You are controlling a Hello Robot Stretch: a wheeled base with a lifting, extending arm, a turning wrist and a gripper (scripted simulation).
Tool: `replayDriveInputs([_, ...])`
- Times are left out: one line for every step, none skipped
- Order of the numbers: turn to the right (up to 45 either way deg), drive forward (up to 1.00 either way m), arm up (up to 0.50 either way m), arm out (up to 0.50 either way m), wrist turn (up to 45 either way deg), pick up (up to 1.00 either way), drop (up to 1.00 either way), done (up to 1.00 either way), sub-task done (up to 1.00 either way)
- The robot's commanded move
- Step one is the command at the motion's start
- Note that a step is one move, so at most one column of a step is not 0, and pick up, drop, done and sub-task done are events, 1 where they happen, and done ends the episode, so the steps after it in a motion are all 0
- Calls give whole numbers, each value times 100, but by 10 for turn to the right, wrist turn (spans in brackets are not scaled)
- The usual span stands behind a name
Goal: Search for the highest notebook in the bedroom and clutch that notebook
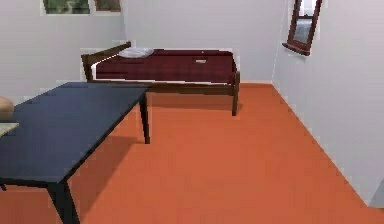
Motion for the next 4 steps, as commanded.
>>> replayDriveInputs([450,0,0,0,0,0,0,0,0])
replayDriveInputs([-420,0,0,0,0,0,0,0,0])
replayDriveInputs([0,15,0,0,0,0,0,0,0])
replayDriveInputs([-450,0,0,0,0,0,0,0,0])
